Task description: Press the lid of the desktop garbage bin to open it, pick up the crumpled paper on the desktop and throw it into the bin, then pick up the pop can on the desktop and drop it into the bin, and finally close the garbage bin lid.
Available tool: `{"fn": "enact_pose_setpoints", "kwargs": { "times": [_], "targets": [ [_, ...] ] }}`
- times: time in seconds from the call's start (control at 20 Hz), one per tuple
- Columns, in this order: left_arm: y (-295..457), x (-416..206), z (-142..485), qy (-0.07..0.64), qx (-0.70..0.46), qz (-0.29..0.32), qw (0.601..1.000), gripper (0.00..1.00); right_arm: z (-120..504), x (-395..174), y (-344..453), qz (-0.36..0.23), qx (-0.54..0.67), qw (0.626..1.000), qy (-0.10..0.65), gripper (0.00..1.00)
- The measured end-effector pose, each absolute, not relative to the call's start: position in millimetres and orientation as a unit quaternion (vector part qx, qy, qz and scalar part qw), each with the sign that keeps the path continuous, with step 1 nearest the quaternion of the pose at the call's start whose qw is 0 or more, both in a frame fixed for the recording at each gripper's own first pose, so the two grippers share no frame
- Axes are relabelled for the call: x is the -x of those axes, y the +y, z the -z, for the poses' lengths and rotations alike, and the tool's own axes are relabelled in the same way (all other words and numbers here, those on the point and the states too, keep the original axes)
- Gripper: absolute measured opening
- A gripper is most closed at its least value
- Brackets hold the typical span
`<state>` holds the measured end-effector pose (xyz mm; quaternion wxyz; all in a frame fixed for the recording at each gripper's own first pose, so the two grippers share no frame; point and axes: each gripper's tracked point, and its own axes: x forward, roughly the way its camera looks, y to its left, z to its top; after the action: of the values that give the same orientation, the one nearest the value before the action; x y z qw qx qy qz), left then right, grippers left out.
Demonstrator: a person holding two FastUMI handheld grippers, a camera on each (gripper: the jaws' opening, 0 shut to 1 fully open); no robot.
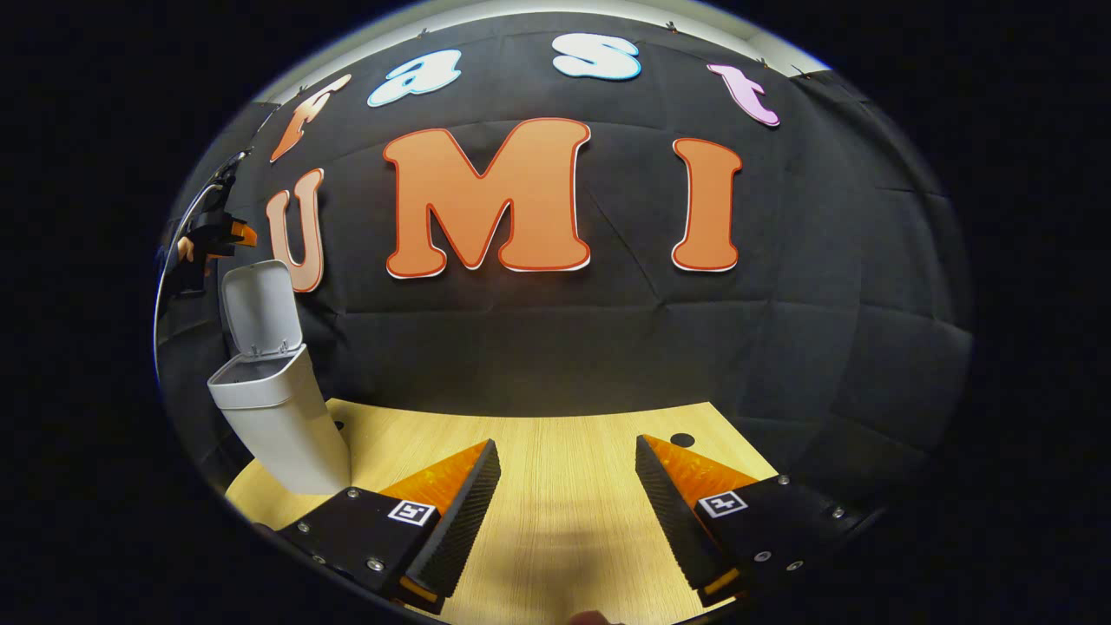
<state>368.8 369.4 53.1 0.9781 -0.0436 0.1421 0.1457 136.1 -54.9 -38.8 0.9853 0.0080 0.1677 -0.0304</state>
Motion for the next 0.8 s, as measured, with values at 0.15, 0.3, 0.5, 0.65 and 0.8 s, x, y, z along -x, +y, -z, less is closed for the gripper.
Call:
{"fn": "enact_pose_setpoints", "kwargs": {
  "times": [0.15, 0.3, 0.5, 0.65, 0.8],
  "targets": [
    [358, -379, -23, 0.211, 0.040, -0.117, 0.970, 0.94, 41, -137, -52, 0.030, -0.001, 0.985, 0.171, 0.94],
    [346, -380, 0, 0.248, 0.060, -0.110, 0.961, 0.94, 41, -138, -49, 0.028, -0.003, 0.985, 0.171, 0.94],
    [313, -331, 60, 0.357, 0.119, -0.085, 0.923, 0.96, 41, -139, -49, 0.028, -0.001, 0.986, 0.166, 0.94],
    [286, -284, 104, 0.378, 0.124, -0.075, 0.915, 0.98, 45, -139, -49, 0.027, -0.001, 0.985, 0.169, 0.94],
    [271, -246, 125, 0.364, 0.110, -0.086, 0.921, 0.98, 47, -139, -46, 0.021, -0.003, 0.985, 0.172, 0.94]
  ]
}}
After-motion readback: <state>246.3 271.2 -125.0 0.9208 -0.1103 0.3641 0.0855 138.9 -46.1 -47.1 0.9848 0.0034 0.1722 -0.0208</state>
